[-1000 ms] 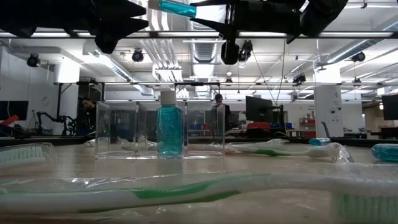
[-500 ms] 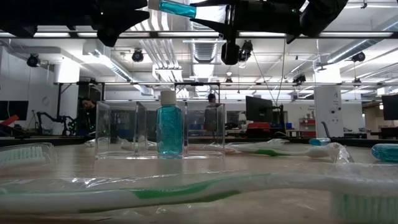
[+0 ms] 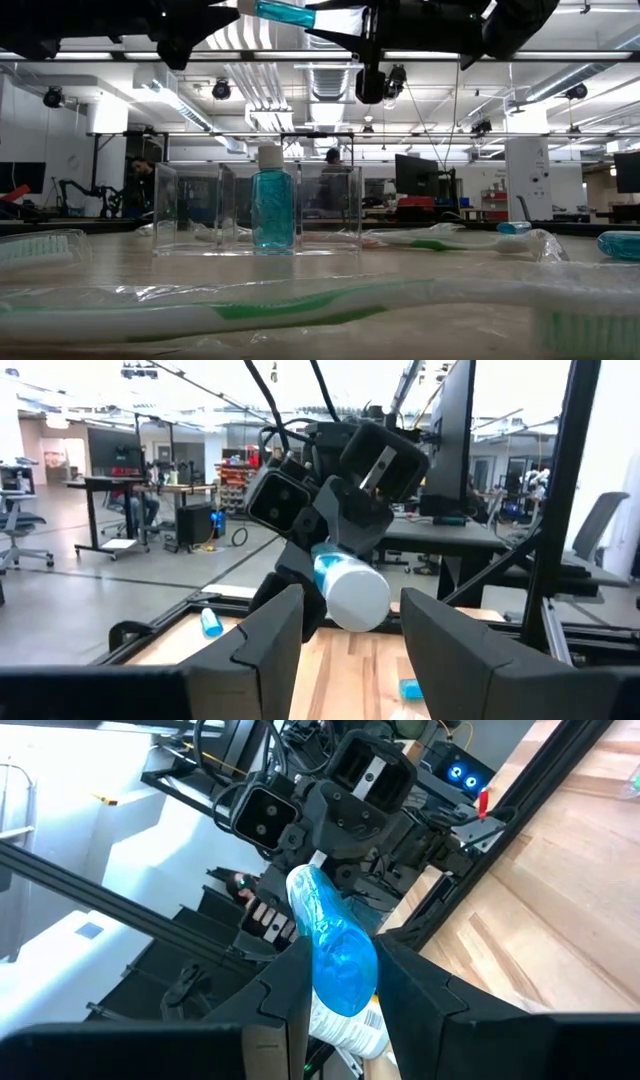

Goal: Pick & Place toothbrushing station
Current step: Put the blue mouthwash bottle into the transparent organizer

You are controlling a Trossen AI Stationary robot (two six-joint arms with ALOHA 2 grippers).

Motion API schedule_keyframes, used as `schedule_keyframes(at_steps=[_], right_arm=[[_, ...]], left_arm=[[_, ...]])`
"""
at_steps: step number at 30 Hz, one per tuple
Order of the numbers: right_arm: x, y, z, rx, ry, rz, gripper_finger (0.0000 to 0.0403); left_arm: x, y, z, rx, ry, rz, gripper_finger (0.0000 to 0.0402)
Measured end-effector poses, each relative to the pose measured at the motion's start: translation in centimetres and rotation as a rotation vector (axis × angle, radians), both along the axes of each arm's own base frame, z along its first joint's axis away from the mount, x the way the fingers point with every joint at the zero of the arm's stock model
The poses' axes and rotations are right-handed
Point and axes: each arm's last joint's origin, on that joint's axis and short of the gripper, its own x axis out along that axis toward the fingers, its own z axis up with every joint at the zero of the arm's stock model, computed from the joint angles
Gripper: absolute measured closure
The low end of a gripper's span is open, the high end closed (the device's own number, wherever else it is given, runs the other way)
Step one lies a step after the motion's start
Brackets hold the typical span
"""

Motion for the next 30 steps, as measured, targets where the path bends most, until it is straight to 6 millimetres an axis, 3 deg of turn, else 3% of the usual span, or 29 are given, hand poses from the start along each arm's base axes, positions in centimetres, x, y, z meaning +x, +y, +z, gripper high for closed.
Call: schedule_keyframes(at_steps=[7,21,30], right_arm=[[0.1,0.1,0.2,-0.003,-0.005,0.002,0.0307],[0.1,0.1,0.2,-0.003,-0.004,0.003,0.0307],[0.1,0.1,0.2,-0.004,-0.004,0.014,0.0307]], left_arm=[[0.7,-0.1,-0.8,0.019,0.035,0.001,0.0227],[1.6,0.1,0.9,0.012,-0.051,0.020,0.0227],[2.8,-0.1,-0.1,0.032,0.057,0.014,0.0227]])
